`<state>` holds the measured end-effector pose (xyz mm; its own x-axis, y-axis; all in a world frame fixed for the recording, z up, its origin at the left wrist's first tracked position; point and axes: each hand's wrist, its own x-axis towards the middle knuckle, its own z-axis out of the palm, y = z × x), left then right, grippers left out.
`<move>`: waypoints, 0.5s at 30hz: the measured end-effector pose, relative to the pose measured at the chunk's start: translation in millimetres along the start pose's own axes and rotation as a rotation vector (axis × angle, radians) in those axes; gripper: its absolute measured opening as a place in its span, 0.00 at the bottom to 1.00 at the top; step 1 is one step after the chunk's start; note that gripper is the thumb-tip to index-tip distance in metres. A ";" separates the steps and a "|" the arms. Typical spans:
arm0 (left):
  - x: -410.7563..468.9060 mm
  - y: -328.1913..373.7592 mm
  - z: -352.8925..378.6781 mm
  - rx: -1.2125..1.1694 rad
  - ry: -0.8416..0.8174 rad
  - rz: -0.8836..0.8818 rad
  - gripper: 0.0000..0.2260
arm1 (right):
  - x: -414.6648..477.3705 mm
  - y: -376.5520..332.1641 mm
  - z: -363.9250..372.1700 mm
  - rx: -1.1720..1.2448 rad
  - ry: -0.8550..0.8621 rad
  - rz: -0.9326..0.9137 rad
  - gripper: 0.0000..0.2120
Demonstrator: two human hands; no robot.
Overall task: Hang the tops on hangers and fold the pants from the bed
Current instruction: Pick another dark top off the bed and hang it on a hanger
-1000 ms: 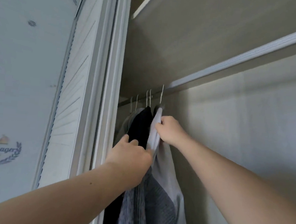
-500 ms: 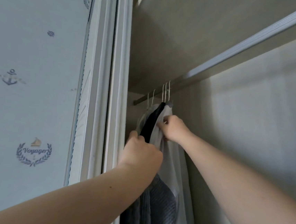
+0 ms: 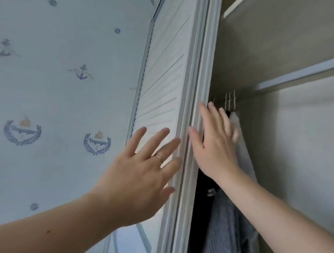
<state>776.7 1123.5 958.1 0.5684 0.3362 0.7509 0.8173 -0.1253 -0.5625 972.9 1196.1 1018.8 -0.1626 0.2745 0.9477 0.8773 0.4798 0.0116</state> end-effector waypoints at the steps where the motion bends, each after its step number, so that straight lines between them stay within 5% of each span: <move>1: -19.7 -13.7 -8.5 0.016 -0.020 -0.026 0.25 | -6.1 -25.0 3.7 -0.004 -0.029 -0.031 0.30; 15: -374.2 -189.3 -204.7 0.340 -0.521 -0.478 0.32 | -113.3 -417.2 38.4 0.436 -0.289 -0.376 0.31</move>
<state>428.8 830.3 854.4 -0.0241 0.6865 0.7267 0.8403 0.4077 -0.3574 607.9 996.8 894.3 -0.5915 0.2060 0.7796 0.4828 0.8648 0.1379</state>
